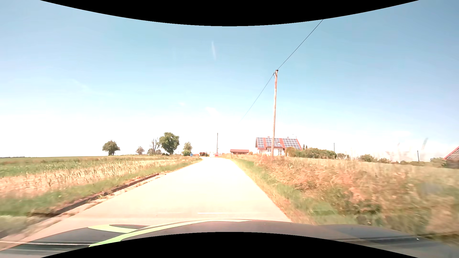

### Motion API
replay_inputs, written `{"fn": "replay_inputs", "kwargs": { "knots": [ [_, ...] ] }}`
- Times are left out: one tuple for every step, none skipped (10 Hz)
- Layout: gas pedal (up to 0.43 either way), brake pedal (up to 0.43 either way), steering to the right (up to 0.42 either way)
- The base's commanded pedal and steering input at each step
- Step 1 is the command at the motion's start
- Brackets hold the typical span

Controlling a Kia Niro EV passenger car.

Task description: Follow the waypoints while adhering to traffic rules and regulations

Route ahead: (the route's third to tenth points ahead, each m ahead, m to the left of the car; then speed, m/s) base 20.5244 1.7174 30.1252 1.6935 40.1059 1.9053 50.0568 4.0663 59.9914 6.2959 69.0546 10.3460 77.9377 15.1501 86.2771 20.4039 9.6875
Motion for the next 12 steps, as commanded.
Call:
{"fn": "replay_inputs", "kwargs": {
  "knots": [
    [0.370,0.000,-0.013],
    [0.370,0.000,-0.014],
    [0.370,0.000,-0.014],
    [0.370,0.000,-0.014],
    [0.370,0.000,-0.014],
    [0.370,0.000,-0.014],
    [0.370,0.000,-0.014],
    [0.370,0.000,-0.014],
    [0.370,0.000,-0.014],
    [0.358,0.000,-0.014],
    [0.358,0.000,-0.014],
    [0.350,0.000,-0.014]
  ]
}}
